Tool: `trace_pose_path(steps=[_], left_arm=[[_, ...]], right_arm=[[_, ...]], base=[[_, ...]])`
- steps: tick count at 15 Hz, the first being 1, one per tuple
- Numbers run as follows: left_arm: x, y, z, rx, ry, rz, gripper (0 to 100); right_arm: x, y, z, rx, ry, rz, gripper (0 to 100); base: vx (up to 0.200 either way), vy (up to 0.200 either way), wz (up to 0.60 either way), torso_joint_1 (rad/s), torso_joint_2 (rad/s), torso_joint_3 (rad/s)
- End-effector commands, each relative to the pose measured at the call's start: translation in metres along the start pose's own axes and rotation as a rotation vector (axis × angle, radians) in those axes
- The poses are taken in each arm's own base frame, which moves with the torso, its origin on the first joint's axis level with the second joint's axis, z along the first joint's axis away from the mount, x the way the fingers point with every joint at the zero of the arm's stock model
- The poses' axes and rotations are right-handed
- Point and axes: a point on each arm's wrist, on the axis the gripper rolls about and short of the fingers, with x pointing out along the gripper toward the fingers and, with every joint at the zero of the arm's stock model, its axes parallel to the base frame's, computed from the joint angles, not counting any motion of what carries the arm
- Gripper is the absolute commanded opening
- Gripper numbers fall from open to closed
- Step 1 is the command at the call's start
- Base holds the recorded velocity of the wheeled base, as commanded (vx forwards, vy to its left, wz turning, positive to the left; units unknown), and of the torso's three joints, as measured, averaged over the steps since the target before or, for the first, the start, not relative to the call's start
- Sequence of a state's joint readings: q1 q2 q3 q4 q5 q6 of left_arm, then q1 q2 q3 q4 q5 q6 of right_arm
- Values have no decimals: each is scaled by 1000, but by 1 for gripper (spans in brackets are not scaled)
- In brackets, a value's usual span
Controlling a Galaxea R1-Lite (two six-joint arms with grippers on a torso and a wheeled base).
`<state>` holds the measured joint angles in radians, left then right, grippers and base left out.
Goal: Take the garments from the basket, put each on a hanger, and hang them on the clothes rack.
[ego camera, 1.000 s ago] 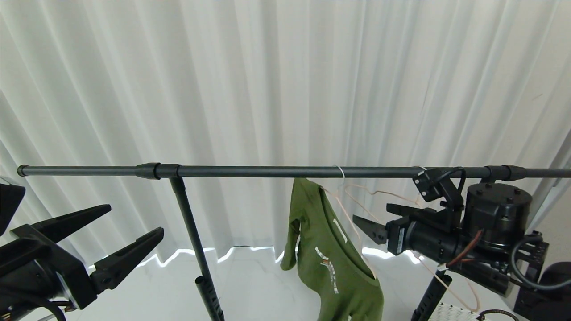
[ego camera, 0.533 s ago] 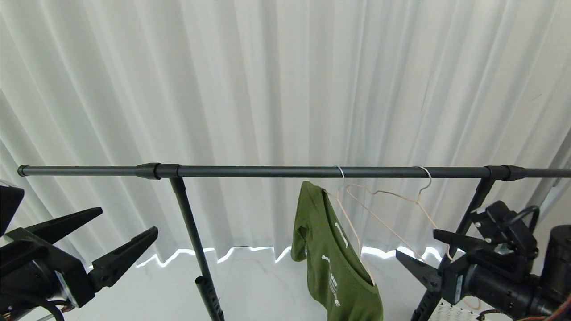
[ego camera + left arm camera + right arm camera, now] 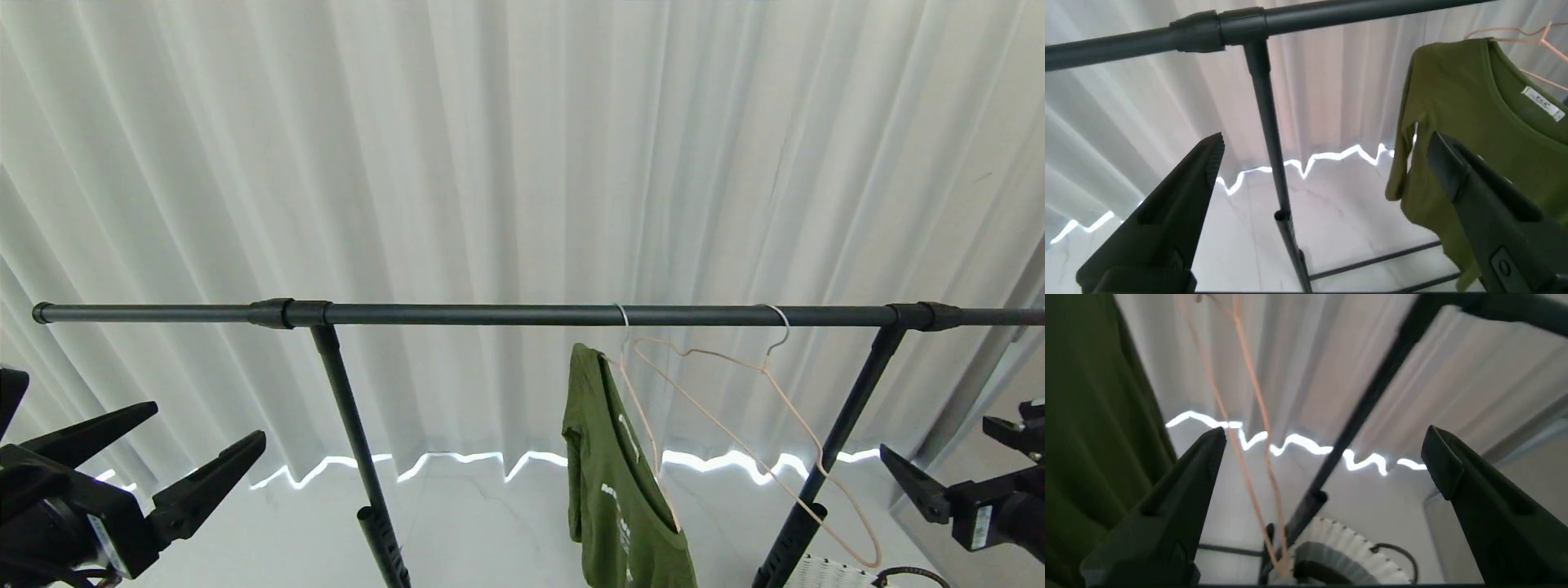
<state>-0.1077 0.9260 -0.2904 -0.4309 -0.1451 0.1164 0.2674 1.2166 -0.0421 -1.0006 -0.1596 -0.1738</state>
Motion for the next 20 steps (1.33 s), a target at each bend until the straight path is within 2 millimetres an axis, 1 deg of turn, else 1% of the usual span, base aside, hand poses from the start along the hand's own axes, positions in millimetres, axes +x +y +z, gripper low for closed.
trace_pose_path(steps=[1,3,5,7,12,13,14,17,20], left_arm=[[0,0,-2,-1,5,-1,100],[1,0,-2,-2,13,-2,100],[-2,0,-1,0,-2,3,100],[-3,1,0,0,-9,36,100],[-1,2,-2,13,9,54,100],[-1,2,-2,14,7,54,100],[-2,1,-2,16,6,53,100],[-1,2,-2,16,3,53,100],[-1,2,-2,16,1,55,100]], right_arm=[[-13,-5,3,-23,-57,-33,100],[-15,-6,2,-30,-57,-40,100],[-14,-6,1,-24,-46,-39,100],[-14,-6,0,-24,-44,-40,100],[-14,-6,0,-23,-45,-43,100],[-15,-7,-4,-26,-28,-46,100],[-16,-8,-4,-30,-29,-54,100],[-13,-9,2,-27,-51,-60,100],[-12,-8,-1,-48,-32,-57,100]], base=[[0,0,0,0,0,0],[0,0,0,0,0,0],[0,0,0,0,0,0],[0,0,0,0,0,0],[-200,0,0,3,2,5],[-200,0,0,12,2,7],[-200,0,0,-7,2,7],[0,0,0,0,0,0],[0,0,0,0,0,0]])
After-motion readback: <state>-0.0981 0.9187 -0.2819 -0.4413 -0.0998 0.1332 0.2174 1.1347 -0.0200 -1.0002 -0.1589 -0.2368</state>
